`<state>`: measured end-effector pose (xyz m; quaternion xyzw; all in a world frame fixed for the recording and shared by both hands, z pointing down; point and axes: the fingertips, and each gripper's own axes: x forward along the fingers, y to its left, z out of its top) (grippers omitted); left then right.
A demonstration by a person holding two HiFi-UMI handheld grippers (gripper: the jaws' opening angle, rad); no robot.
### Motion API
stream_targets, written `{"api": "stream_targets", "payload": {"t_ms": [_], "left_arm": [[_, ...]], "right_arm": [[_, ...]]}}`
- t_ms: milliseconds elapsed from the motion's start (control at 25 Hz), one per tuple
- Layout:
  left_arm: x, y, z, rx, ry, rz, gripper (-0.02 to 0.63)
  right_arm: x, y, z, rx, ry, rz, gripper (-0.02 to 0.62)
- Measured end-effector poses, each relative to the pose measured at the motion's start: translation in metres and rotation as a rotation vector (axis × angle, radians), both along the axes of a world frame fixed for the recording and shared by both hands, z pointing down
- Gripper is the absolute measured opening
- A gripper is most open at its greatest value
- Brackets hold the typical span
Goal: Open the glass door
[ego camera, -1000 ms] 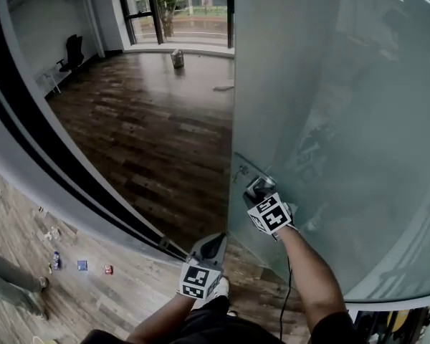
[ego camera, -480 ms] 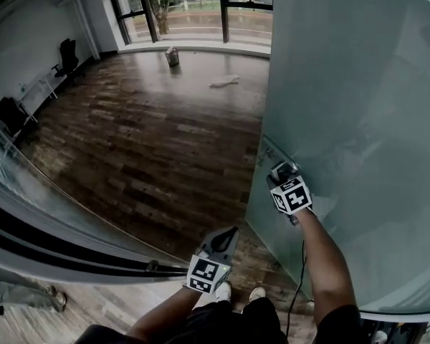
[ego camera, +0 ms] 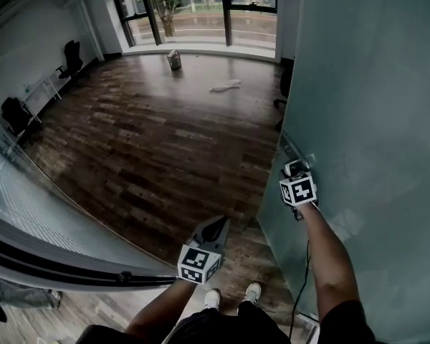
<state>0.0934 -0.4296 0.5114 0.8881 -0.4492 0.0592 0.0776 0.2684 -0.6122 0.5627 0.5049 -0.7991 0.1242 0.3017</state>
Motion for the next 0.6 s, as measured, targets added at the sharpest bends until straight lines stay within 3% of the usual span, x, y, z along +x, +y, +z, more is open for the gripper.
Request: {"api": "stream_targets", "payload": {"t_ms": [280,600], "left_arm": [[0.032,-0.029,0.012,-0.028,0.042,-0.091,0.003],[0.065,-0.051,0.018,-0.03,0.004,-0.088,0.003]], "right_arm": [[0.093,-0.044,0.006,-0.02,0.019,0.118,0.015],[0.195,-0.075,0.005,-0.031,0.018,0.236,0.015]]}}
